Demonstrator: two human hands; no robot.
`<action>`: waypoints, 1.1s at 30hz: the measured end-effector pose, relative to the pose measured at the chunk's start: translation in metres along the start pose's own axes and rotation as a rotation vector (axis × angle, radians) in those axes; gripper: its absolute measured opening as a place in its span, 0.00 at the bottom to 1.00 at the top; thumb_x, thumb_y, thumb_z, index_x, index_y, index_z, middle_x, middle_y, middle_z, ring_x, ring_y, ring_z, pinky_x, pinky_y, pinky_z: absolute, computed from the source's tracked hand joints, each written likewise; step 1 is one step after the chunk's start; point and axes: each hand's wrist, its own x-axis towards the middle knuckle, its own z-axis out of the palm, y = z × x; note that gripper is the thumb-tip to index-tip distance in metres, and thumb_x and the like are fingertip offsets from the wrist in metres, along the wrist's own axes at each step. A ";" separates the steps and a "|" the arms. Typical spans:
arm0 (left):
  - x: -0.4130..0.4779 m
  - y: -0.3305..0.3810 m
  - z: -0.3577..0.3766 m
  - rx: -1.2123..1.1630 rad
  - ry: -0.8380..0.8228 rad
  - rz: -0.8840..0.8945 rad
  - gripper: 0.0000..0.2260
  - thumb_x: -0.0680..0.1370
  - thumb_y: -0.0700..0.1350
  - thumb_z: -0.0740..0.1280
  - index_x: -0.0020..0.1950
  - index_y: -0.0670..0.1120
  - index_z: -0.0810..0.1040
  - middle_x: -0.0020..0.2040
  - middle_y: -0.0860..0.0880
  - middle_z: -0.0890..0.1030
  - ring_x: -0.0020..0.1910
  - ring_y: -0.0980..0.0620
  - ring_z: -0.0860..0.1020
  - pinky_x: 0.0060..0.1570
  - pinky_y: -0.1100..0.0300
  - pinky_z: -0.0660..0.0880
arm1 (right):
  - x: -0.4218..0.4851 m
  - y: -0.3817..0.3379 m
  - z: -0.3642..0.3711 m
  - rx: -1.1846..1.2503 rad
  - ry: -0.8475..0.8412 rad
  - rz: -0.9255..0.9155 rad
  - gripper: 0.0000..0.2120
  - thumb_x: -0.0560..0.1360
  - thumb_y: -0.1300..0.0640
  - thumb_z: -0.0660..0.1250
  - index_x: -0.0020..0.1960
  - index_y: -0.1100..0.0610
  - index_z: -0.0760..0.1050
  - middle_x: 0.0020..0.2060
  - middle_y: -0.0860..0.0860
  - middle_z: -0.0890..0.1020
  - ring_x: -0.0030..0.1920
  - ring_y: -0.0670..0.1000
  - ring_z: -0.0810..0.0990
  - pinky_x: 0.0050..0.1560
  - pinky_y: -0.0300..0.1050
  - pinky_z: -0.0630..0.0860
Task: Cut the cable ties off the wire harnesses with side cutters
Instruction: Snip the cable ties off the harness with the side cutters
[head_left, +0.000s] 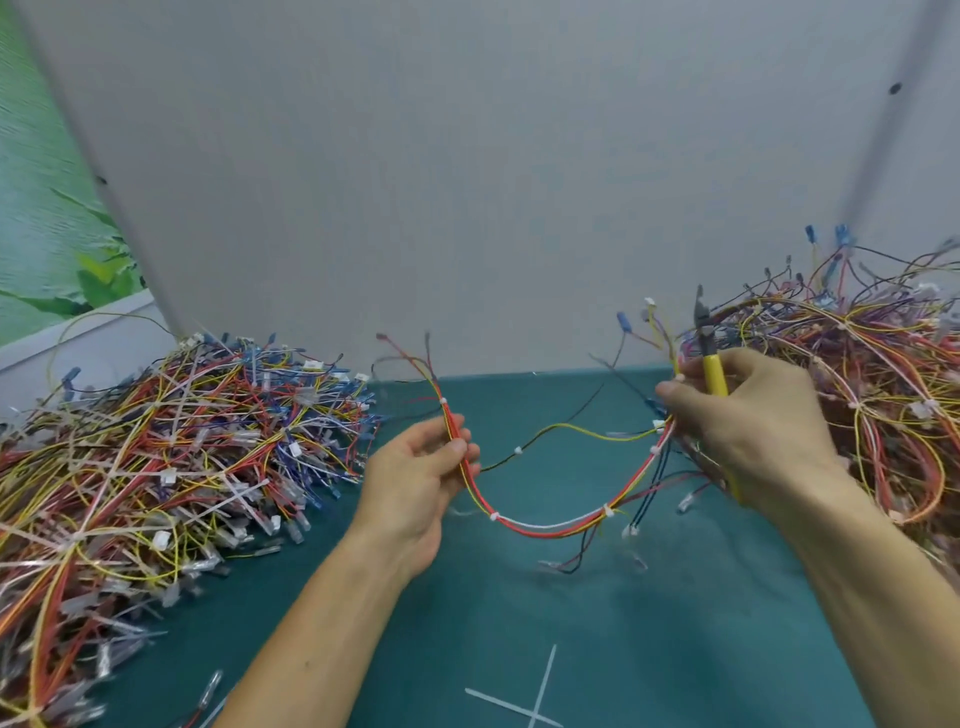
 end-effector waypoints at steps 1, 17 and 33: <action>0.001 0.003 -0.001 0.018 -0.007 0.033 0.11 0.76 0.27 0.62 0.49 0.41 0.79 0.41 0.46 0.79 0.35 0.52 0.79 0.36 0.63 0.80 | -0.001 0.001 0.005 0.026 -0.038 0.022 0.07 0.69 0.59 0.76 0.41 0.54 0.78 0.35 0.52 0.83 0.33 0.50 0.79 0.40 0.44 0.76; 0.010 0.010 -0.014 0.042 -0.031 0.076 0.08 0.79 0.33 0.61 0.51 0.44 0.76 0.39 0.48 0.84 0.37 0.50 0.83 0.42 0.54 0.81 | 0.001 0.012 0.024 0.585 -0.086 0.253 0.07 0.73 0.69 0.70 0.46 0.59 0.76 0.34 0.53 0.79 0.29 0.48 0.79 0.36 0.44 0.78; -0.005 -0.005 0.003 0.210 -0.256 0.085 0.04 0.82 0.37 0.56 0.50 0.45 0.68 0.50 0.47 0.85 0.53 0.50 0.82 0.56 0.57 0.73 | -0.001 0.008 0.028 0.799 -0.174 0.325 0.08 0.73 0.69 0.69 0.49 0.60 0.76 0.35 0.54 0.79 0.30 0.50 0.81 0.31 0.45 0.79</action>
